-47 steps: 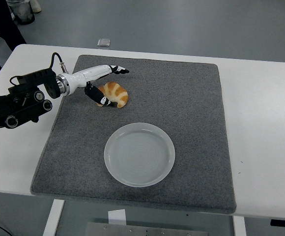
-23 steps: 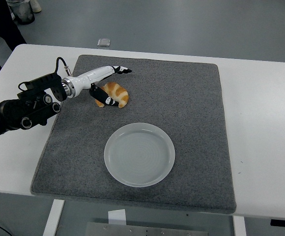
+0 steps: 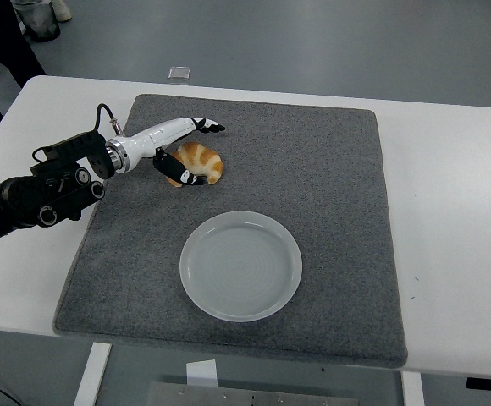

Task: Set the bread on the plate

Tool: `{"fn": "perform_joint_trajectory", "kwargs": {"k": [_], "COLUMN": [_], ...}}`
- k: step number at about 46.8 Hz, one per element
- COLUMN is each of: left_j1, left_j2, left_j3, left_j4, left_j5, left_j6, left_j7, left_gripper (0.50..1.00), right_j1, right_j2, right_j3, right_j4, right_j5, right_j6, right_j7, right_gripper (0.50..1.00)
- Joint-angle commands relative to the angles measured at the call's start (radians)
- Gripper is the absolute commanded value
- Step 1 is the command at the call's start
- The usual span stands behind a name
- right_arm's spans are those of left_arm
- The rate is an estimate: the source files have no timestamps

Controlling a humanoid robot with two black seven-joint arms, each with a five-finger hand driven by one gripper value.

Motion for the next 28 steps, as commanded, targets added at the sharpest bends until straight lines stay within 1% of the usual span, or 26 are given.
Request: {"fn": "perform_joint_trajectory", "kwargs": {"k": [1, 2, 4, 10, 14, 15, 17, 20, 28], "left_j1": [0.001, 0.001, 0.003, 0.012, 0.014, 0.014, 0.015, 0.015, 0.012], "left_j2": [0.000, 0.000, 0.000, 0.000, 0.001, 0.001, 0.001, 0.001, 0.004], "left_j3": [0.000, 0.000, 0.000, -0.002, -0.003, -0.005, -0.005, -0.003, 0.000], "left_j4": [0.000, 0.000, 0.000, 0.000, 0.000, 0.000, 0.000, 0.000, -0.003], "left_j5": [0.000, 0.000, 0.000, -0.002, -0.005, -0.009, -0.015, -0.023, -0.023], "left_j6": [0.003, 0.003, 0.003, 0.003, 0.003, 0.003, 0.001, 0.001, 0.000], "left_j7": [-0.002, -0.003, -0.005, -0.005, -0.006, -0.006, -0.011, -0.021, -0.026], "left_gripper": [0.892, 0.877, 0.827, 0.724, 0.628, 0.617, 0.579, 0.500, 0.500], "right_j1": [-0.001, -0.001, 0.001, 0.001, -0.001, -0.001, -0.001, -0.001, -0.001], "right_j2": [0.000, 0.000, 0.000, 0.000, 0.000, 0.000, 0.000, 0.000, 0.000], "right_j3": [0.000, 0.000, 0.000, 0.000, 0.000, 0.000, 0.000, 0.000, 0.000], "right_j4": [-0.001, -0.001, -0.001, -0.001, -0.001, -0.001, -0.001, -0.001, -0.001], "right_j5": [0.000, 0.000, 0.000, 0.000, 0.000, 0.000, 0.000, 0.000, 0.000], "right_j6": [0.000, 0.000, 0.000, -0.002, -0.002, -0.002, -0.002, -0.002, -0.002], "right_j7": [0.000, 0.000, 0.000, 0.000, 0.000, 0.000, 0.000, 0.000, 0.000], "right_gripper": [0.952, 0.952, 0.952, 0.952, 0.952, 0.952, 0.952, 0.952, 0.952]}}
